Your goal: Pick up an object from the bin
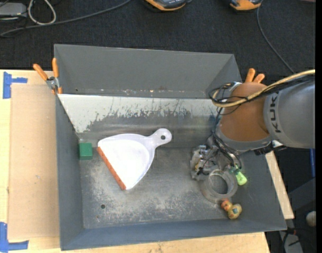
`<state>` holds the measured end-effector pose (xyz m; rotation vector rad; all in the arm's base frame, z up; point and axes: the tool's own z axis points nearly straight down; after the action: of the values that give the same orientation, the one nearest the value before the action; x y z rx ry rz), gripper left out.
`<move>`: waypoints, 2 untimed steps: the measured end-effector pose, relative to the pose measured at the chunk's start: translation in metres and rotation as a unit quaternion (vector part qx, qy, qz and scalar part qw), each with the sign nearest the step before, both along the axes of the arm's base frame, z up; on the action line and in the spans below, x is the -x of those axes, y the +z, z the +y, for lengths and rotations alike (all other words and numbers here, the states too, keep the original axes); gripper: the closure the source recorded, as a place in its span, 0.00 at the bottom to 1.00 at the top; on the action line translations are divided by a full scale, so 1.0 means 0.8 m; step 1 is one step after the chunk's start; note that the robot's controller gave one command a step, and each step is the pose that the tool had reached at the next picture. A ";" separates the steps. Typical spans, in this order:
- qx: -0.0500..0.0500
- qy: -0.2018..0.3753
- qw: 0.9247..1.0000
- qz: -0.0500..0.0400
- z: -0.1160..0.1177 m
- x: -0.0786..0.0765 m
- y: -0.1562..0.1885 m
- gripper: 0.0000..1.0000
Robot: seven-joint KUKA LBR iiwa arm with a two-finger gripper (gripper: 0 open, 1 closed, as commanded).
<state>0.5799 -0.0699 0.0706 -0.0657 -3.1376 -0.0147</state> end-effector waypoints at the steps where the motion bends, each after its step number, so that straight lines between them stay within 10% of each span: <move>1: -0.014 0.010 1.000 -0.003 -0.040 0.020 0.009 0.00; 2: -0.014 0.010 1.000 -0.003 -0.040 0.020 0.008 0.00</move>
Offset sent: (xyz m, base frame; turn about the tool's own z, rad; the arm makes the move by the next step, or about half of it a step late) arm 0.0000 0.0000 0.0000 0.0000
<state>0.5641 -0.1017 0.0773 -0.0331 -3.1430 -0.0576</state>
